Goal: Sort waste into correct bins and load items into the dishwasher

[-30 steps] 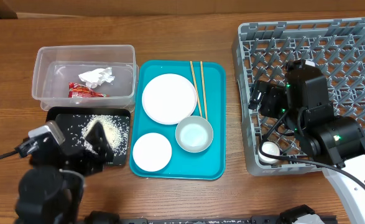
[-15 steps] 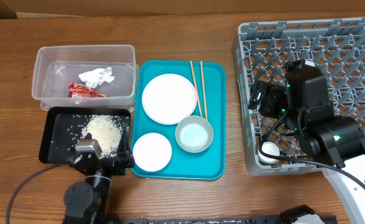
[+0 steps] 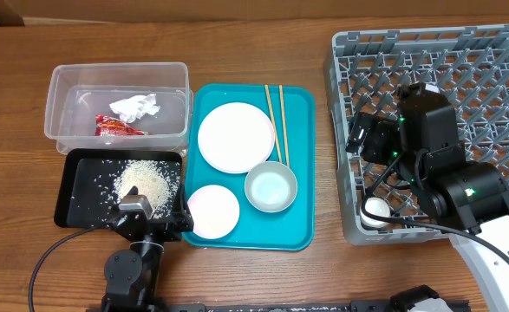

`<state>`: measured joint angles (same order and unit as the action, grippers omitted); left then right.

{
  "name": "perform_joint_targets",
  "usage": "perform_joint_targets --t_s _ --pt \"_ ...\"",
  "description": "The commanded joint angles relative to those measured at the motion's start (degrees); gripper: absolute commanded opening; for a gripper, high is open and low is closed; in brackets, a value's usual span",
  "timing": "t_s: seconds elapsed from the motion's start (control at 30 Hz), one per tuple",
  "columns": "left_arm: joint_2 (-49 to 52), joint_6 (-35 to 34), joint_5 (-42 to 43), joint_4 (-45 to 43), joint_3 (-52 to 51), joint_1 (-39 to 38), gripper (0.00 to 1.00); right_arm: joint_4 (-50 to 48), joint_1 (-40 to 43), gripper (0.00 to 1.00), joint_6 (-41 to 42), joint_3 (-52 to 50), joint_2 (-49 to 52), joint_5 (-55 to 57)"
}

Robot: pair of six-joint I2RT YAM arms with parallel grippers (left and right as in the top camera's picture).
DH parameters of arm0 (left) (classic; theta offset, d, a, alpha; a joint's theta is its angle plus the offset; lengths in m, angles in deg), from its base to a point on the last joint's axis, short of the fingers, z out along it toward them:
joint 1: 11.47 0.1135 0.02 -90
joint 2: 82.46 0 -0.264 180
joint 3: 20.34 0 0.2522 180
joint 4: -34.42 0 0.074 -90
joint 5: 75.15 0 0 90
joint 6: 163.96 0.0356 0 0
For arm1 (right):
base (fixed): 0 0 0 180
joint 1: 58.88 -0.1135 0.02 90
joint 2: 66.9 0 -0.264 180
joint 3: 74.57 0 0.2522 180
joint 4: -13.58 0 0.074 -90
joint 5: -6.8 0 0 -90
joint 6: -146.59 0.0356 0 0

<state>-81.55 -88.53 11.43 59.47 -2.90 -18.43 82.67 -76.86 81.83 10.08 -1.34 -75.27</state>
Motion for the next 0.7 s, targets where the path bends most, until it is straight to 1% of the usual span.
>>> perform_joint_targets --t_s 0.0,0.4,0.47,0.57,0.6,0.63,0.67 --pt "-0.7 0.9 0.5 -0.2 -0.4 0.6 1.00 -0.2 0.4 1.00 0.1 0.4 -0.1 0.3" --pt "-0.7 0.9 0.5 -0.2 -0.4 0.6 1.00 -0.2 0.4 1.00 0.3 0.4 -0.1 -0.1" --pt "-0.7 0.9 0.5 -0.2 -0.4 0.6 1.00 -0.7 0.4 1.00 0.3 0.4 -0.1 -3.8" --pt "-0.7 0.9 0.5 -0.2 -0.4 0.6 1.00 -5.4 0.3 1.00 0.3 0.4 -0.1 -10.2" --pt "-0.7 0.9 0.5 -0.2 -0.4 0.6 1.00 -6.3 0.3 1.00 0.3 0.4 -0.1 -15.7" --pt "-0.7 0.9 0.5 -0.2 -0.4 0.6 1.00 -6.5 -0.1 0.98 0.1 0.4 0.0 -19.8" --pt "-0.7 0.9 0.5 -0.2 -0.4 0.6 1.00 -6.0 -0.8 0.98 0.0 0.4 0.1 -21.1"
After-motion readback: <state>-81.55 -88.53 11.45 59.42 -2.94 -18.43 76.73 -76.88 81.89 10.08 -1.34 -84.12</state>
